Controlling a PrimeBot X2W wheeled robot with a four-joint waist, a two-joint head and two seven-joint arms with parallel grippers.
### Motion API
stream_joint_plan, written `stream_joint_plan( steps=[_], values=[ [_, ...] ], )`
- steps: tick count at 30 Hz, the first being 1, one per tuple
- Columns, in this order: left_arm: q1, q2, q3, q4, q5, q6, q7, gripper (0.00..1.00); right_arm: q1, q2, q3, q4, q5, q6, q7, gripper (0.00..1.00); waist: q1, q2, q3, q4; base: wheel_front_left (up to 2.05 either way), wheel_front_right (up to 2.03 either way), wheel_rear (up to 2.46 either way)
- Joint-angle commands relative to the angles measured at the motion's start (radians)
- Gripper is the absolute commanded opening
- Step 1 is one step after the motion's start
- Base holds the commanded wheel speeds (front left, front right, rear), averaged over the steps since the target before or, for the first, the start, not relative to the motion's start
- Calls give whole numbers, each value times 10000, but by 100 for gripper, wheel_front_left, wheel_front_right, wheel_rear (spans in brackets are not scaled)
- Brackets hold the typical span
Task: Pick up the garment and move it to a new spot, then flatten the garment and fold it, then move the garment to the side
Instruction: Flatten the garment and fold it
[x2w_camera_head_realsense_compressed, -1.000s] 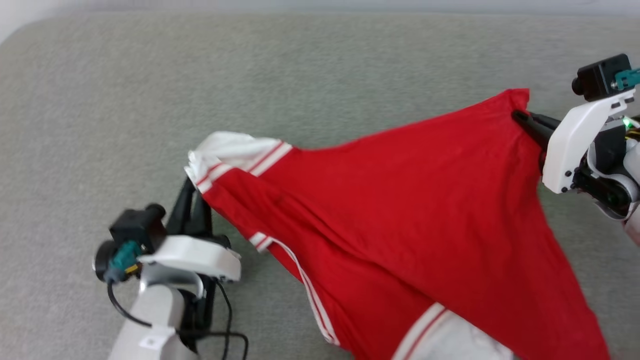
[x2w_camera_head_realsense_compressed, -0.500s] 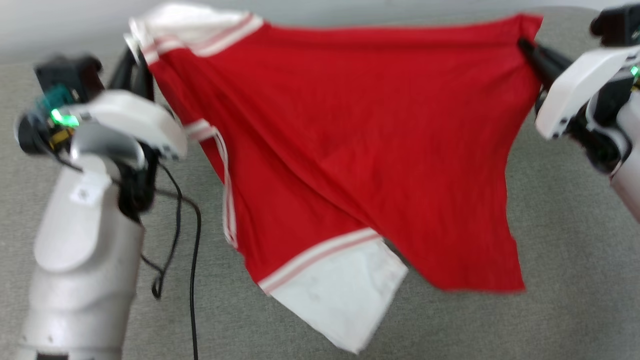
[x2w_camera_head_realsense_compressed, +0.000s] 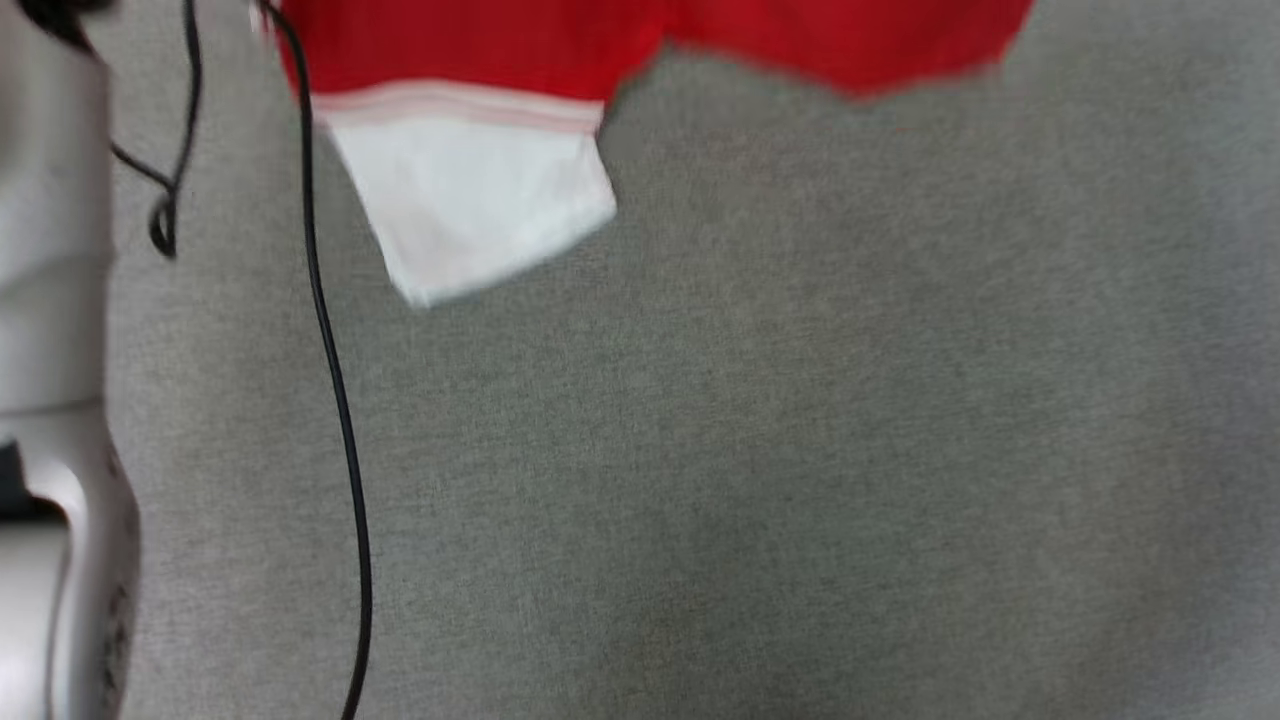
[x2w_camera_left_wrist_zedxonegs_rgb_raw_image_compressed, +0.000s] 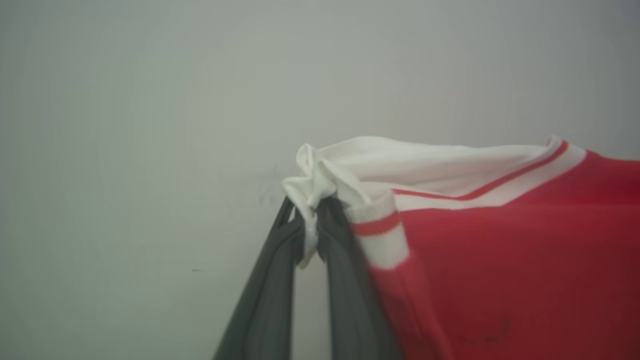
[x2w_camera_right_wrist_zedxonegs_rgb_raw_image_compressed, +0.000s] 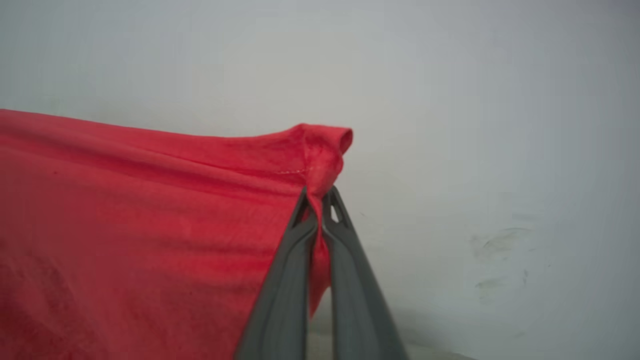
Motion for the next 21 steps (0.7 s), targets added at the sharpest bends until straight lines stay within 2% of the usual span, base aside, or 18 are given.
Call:
stream_joint_plan(
  steps=[1, 6, 11, 15, 21],
  values=[
    [-158, 211, 77, 79, 64, 127, -35, 0, -128, -203, -84, 92, -35, -29, -51, 0, -1, 0, 406, 76, 0, 0, 0],
    [-1696, 270, -52, 334, 302, 242, 106, 0, -940, -520, -446, 97, -5, -38, -154, 0, -1, 0, 1188, 163, 0, 0, 0],
    [-2477, 101, -192, 605, 361, 337, 278, 0, -1311, -463, -585, 136, -122, -39, -187, 0, -1, 0, 1888, 234, 0, 0, 0],
    [-2483, -121, -271, 823, 263, 394, 307, 0, -1122, -263, -626, 71, -116, -36, -198, 0, -1, 0, 2301, 279, 0, 0, 0],
    [-1661, -490, -190, 1154, -200, 300, 86, 0, -312, 51, -576, -137, 116, -27, -202, 0, -1, 0, 2502, 354, 0, 0, 0]
  ],
)
